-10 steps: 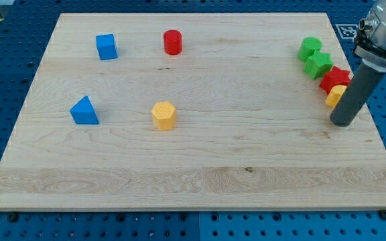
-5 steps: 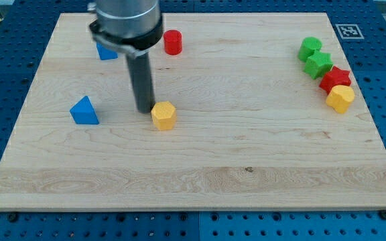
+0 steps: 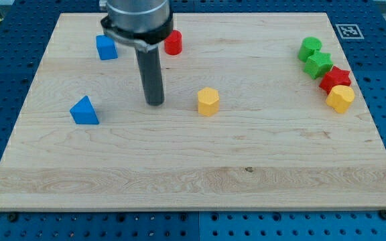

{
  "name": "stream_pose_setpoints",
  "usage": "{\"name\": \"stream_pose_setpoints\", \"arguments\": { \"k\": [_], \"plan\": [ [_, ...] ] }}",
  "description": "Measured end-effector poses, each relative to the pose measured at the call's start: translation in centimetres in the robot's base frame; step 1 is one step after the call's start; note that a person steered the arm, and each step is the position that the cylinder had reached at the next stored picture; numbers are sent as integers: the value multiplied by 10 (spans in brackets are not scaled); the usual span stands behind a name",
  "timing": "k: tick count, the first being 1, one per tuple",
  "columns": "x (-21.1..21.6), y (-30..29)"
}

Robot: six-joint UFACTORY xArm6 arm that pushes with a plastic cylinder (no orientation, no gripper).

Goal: Place the yellow hexagon to the bottom of the yellow heart

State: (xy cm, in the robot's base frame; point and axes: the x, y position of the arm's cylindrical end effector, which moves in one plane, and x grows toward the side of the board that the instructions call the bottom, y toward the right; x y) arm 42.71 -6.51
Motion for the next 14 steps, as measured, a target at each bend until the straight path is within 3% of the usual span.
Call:
{"name": "stream_pose_setpoints", "arguments": {
  "k": [2,3,4,5,6,8,11,14],
  "plan": [
    [25,143],
    [24,151],
    [25,102],
    [41,113],
    [69,143],
    [126,102],
    [61,247],
    [74,252]
  ]
}}
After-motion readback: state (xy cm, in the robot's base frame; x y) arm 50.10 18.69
